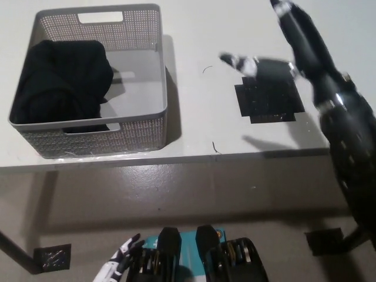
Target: Use the right hand to pick up a t shirt on the right hand side and place it into a contianer on the left side
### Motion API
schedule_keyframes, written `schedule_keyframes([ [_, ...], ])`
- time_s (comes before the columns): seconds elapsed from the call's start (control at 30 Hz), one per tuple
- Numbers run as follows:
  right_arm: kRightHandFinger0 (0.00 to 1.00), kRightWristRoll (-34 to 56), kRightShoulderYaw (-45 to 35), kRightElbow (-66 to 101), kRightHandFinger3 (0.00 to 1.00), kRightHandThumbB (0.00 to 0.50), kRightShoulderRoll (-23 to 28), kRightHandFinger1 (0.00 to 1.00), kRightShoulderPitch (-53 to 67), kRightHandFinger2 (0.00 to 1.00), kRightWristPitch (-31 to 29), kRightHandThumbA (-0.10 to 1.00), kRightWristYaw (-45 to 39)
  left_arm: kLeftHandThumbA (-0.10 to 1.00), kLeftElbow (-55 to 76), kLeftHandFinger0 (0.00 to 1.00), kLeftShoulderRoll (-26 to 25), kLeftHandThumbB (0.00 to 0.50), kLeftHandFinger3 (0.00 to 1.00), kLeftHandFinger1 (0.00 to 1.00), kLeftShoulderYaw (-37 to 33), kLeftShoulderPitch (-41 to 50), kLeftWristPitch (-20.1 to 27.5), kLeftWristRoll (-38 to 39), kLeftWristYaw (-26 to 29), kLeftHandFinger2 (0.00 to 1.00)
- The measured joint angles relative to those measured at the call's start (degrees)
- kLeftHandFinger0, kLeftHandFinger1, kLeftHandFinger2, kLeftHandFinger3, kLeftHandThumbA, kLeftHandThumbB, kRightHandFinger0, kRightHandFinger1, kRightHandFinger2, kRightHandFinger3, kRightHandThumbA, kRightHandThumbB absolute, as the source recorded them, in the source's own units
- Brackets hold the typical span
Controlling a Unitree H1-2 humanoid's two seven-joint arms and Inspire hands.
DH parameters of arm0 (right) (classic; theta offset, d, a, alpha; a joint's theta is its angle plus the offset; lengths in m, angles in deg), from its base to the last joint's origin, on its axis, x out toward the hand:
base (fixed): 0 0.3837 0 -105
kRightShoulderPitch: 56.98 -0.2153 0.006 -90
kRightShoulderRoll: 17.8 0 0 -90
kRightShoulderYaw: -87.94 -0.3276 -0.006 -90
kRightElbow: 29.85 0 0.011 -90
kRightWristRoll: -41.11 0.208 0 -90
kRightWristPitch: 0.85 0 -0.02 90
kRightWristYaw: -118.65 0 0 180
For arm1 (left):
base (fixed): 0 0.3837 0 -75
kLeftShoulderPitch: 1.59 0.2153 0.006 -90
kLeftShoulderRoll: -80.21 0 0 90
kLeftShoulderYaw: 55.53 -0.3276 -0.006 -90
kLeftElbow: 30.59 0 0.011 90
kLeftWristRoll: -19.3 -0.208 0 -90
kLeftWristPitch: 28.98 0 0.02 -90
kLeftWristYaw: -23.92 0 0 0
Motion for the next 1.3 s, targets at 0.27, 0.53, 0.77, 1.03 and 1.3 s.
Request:
schedule_keyframes([
  [0.27,1.00,-0.19,-0.94,9.82,1.00,0.361,0.38,1.00,24.92,1.00,-1.91,0.92,0.26,1.00,0.00,1.00,0.68,0.290,1.00,1.00,3.23,1.82,0.41,0.42,1.31,1.00],
  [0.53,1.00,-0.49,-1.31,6.89,1.00,0.337,-1.73,1.00,41.67,1.00,-8.88,0.96,2.68,1.00,0.02,1.00,1.91,0.279,1.00,1.00,4.64,2.75,0.44,0.69,1.94,1.00],
  [0.77,1.00,-0.49,-1.86,-0.49,1.00,0.334,-2.70,1.00,50.35,1.00,-15.19,0.97,5.33,1.00,0.00,1.00,2.43,0.281,1.00,1.00,5.59,3.30,0.43,0.75,1.94,1.00],
  [1.03,1.00,-0.38,-3.40,-8.73,1.00,0.290,-2.49,1.00,55.87,1.00,-21.81,0.93,9.06,1.00,-0.14,1.00,2.44,0.297,1.00,1.00,5.93,3.24,0.43,0.80,1.93,1.00],
  [1.3,1.00,0.22,-2.05,-14.53,1.00,0.313,-0.23,1.00,58.94,1.00,-27.29,0.98,15.06,1.00,-0.52,1.00,2.57,0.299,1.00,1.00,6.60,3.20,0.56,1.38,1.93,1.00],
])
